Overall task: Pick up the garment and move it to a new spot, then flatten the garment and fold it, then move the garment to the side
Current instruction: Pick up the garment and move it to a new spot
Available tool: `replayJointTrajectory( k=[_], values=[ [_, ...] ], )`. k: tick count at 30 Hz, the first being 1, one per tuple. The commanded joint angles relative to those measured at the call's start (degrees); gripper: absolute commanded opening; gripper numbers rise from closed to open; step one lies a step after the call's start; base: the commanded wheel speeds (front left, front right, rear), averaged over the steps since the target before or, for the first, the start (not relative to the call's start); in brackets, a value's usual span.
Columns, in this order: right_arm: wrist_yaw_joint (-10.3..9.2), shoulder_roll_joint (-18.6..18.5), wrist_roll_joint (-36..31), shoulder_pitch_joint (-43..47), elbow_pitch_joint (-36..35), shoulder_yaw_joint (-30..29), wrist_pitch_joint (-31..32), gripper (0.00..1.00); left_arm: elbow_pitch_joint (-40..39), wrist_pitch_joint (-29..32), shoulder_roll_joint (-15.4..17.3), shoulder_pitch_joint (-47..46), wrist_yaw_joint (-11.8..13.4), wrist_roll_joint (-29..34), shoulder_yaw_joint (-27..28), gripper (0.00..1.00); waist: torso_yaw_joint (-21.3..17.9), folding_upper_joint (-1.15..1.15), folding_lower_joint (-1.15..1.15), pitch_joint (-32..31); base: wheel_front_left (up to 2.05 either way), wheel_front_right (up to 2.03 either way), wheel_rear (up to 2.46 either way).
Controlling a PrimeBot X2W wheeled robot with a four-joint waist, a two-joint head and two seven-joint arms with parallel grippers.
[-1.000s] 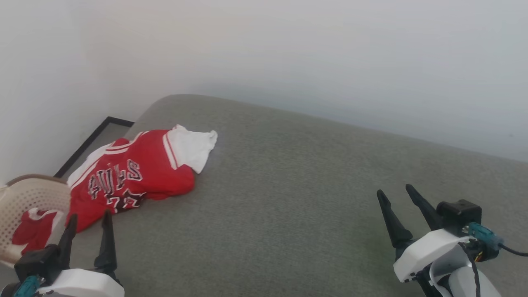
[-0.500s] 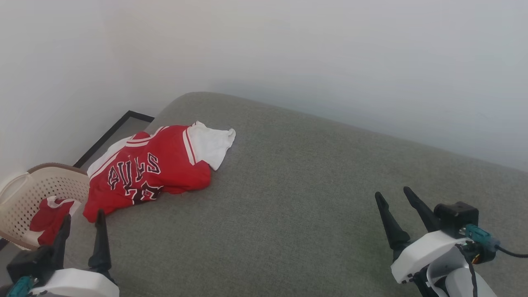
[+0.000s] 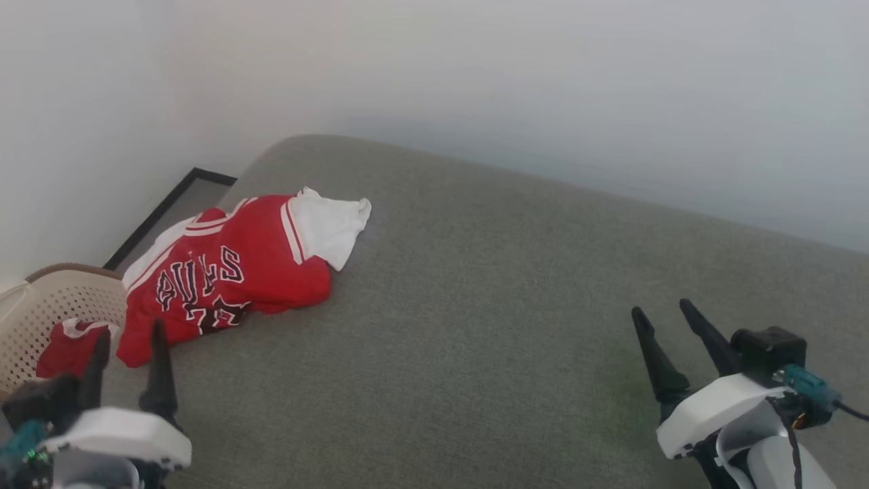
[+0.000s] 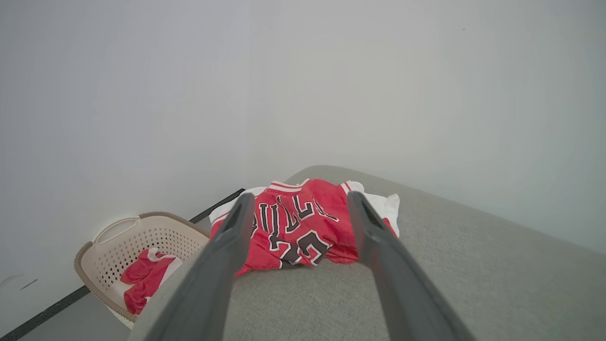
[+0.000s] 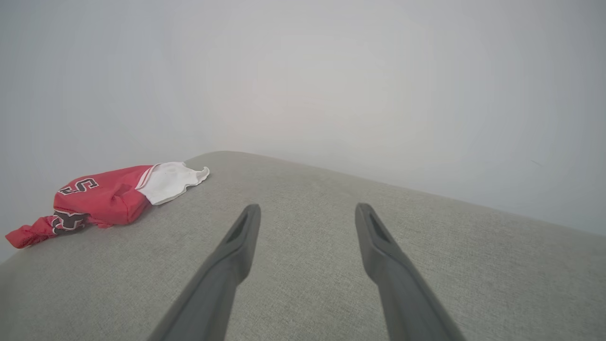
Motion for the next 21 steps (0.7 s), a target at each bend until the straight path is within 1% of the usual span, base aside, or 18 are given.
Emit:
replayJointTrajectory(
  k=[1,11,14,17,21],
  values=[
    [-0.02,-0.30,-0.09,-0.71,-0.39,-0.23,0.02,1.00,0.74,0.10,0.16,-2.17,0.25,-0.48,0.22,1.00,-0.56,0.00,0.00,1.13,0.00,0.00,0.00],
    [-0.02,-2.97,-0.67,-2.44,-3.76,-1.35,1.74,1.00,9.64,0.19,1.76,-13.51,-0.07,-1.06,-0.68,1.00,-2.77,0.00,0.00,7.96,0.00,0.00,0.00],
    [-0.02,-4.25,-0.82,-3.29,-5.44,-1.60,2.57,1.00,14.55,0.31,3.40,-19.28,-0.81,-1.87,-0.34,1.00,-3.64,0.00,0.00,11.37,0.00,0.00,0.00],
    [-0.02,-5.69,-0.86,-4.04,-7.26,-2.17,3.42,1.00,19.72,-0.34,3.81,-24.68,-1.41,-2.44,-0.51,1.00,-4.35,0.00,0.00,14.50,0.00,0.00,0.00],
    [-0.02,-7.22,-0.74,-4.97,-9.72,-2.83,4.30,1.00,27.12,-0.11,4.97,-31.29,-1.38,-2.63,-0.79,1.00,-5.21,0.00,0.00,18.37,0.00,0.00,0.00]
  ],
)
